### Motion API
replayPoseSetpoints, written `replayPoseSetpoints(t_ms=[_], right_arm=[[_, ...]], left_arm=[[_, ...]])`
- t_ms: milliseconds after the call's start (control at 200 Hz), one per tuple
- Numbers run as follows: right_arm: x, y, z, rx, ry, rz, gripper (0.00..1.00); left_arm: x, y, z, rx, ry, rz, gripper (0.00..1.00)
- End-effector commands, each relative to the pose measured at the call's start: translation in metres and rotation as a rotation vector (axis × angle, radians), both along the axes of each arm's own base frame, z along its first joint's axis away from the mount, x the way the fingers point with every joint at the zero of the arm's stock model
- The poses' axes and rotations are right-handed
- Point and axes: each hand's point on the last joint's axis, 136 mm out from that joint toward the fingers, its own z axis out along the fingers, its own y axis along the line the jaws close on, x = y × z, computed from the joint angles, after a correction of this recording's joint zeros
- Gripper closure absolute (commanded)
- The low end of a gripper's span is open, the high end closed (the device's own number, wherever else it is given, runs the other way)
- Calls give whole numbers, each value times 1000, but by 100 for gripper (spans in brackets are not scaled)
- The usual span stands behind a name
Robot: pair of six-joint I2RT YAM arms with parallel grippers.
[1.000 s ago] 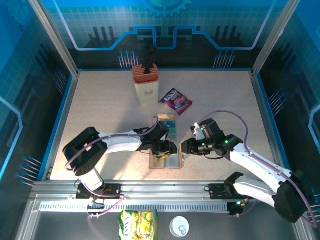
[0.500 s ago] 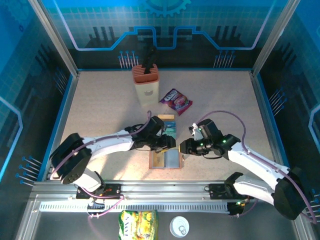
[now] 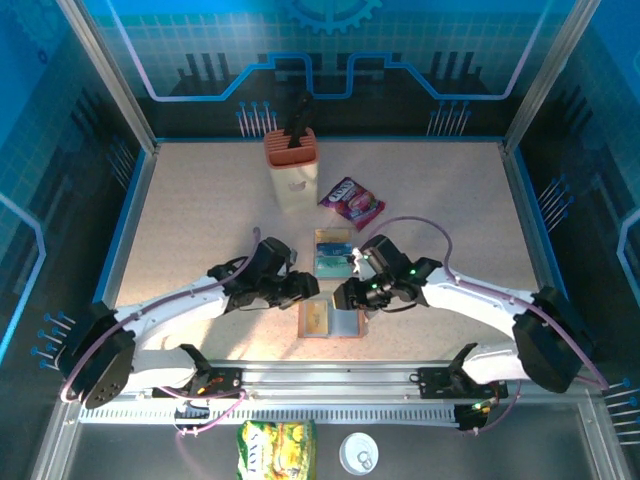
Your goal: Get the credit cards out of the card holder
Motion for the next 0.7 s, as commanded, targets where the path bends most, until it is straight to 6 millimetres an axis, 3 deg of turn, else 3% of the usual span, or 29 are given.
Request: replayPoseSetpoints(t_ms=[0,345,695], right_arm=[[2,18,4,29,0,40,61],[1,29,-30,-5,60,72,60],[-9,13,-81,-102,131,69,60]], left_arm=[[-8,15,-9,32,20,18,53],[-11,19,-16,32,30,32,53],[-11,15,-19,26,45,21,53]])
